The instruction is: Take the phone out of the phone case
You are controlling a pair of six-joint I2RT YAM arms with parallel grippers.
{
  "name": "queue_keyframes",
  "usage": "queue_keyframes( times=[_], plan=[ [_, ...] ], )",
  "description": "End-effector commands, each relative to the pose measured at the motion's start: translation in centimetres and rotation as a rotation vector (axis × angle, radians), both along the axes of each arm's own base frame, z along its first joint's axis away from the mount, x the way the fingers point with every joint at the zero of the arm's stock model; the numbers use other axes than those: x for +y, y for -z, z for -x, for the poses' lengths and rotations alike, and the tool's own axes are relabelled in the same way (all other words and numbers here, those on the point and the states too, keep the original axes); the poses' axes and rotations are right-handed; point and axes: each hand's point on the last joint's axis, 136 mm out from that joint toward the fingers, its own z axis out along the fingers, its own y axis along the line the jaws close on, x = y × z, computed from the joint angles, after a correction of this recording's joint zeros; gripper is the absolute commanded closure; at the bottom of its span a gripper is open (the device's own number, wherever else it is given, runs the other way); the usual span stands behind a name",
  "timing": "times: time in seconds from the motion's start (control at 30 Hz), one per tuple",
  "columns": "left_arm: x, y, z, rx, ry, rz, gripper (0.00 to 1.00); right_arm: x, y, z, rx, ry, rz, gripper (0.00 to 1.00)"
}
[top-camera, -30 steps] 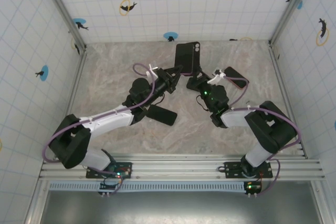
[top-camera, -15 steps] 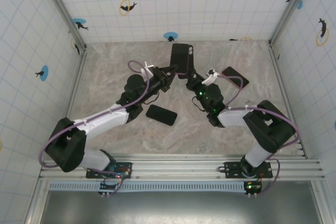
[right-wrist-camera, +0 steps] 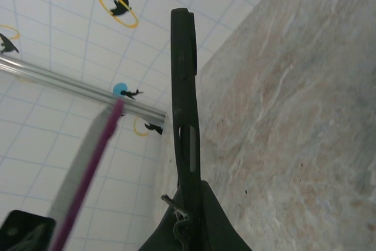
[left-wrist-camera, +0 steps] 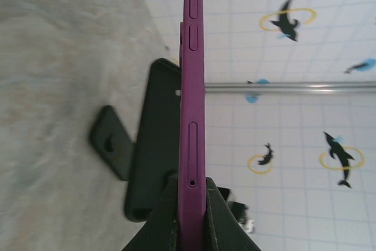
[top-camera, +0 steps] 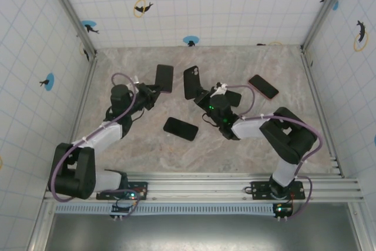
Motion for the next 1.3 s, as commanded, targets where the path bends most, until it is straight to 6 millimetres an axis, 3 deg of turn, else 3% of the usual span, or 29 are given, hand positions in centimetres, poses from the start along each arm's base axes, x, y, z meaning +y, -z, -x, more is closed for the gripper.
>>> queue_keyframes(
  times=[0.0, 0.13, 0.37, 0.9, 1.1, 1.27],
  plan=[
    [1.8, 1.3, 0.7, -0.045, 0.049, -0.031, 1.00, 1.8, 0.7, 0.1, 0.052, 0.000, -0.037, 1.00],
    [4.3, 4.8, 0.5, 0.015, 0.021, -0.084, 1.00, 3.4, 1.1, 0.3, 0.057, -0.014, -0.037, 1.00],
    [7.0, 9.2, 0.1, 0.092, -0.021, -0.117, 1.00, 6.1, 1.6, 0.6, 0.060, -0.042, -0.045, 1.00],
    [9.2, 13.9, -1.2, 0.186, -0.057, -0.158, 1.00, 10.0, 2.4, 0.2, 0.088, -0.074, -0.067, 1.00],
    [10.0, 14.7, -1.6, 0.216, -0.099, -0.152, 0.81, 10.8, 3.4, 0.0, 0.108, -0.082, -0.064, 1.00],
    [10.1, 15.1, -1.6, 0.235, -0.100, -0.135, 0.71, 11.1, 4.4, 0.0, 0.129, -0.084, -0.069, 1.00]
  ],
)
